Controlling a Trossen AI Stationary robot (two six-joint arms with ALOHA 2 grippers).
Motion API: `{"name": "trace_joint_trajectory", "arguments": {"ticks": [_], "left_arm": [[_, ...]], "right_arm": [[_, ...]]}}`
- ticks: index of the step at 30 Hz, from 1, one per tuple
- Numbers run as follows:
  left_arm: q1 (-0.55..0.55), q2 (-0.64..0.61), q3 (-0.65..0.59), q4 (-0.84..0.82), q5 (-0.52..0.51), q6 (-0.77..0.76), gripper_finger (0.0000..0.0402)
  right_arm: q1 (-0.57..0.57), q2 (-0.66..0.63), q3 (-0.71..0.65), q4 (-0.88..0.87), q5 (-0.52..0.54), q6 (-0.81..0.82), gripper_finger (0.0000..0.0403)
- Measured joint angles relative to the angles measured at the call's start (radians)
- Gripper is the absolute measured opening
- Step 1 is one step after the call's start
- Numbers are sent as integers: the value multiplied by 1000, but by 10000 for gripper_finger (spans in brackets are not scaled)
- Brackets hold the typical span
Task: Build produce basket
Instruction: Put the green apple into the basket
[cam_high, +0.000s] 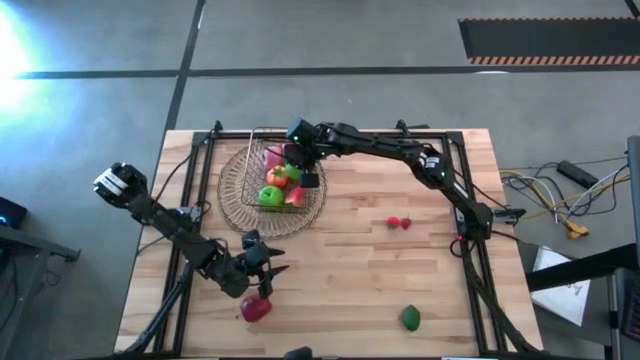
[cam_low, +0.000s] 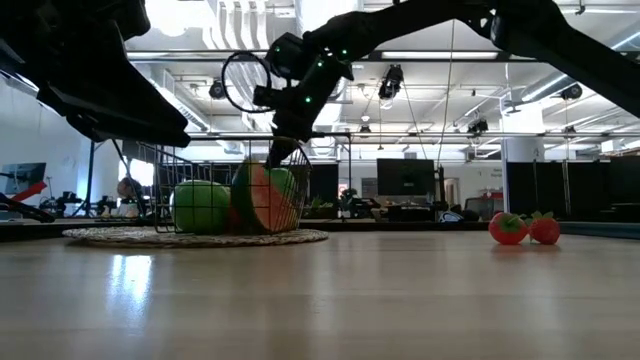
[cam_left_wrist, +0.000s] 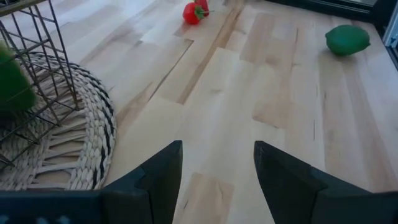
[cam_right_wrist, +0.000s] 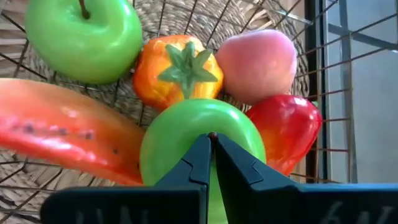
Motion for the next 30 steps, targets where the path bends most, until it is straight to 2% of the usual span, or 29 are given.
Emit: {"name": "trace_joint_trajectory", "arguments": {"ticks": [15, 25, 30], "left_arm": [[-1, 1, 0, 2, 0, -1, 183], [-1, 1, 0, 2, -1, -2, 183], [-4, 1, 0, 0, -9, -3, 183]], "right_arm": [[-9, 42, -4, 1, -28, 16, 16], [-9, 14, 45, -18, -3, 4, 106], [-5, -59, 61, -30, -9, 33, 121]]}}
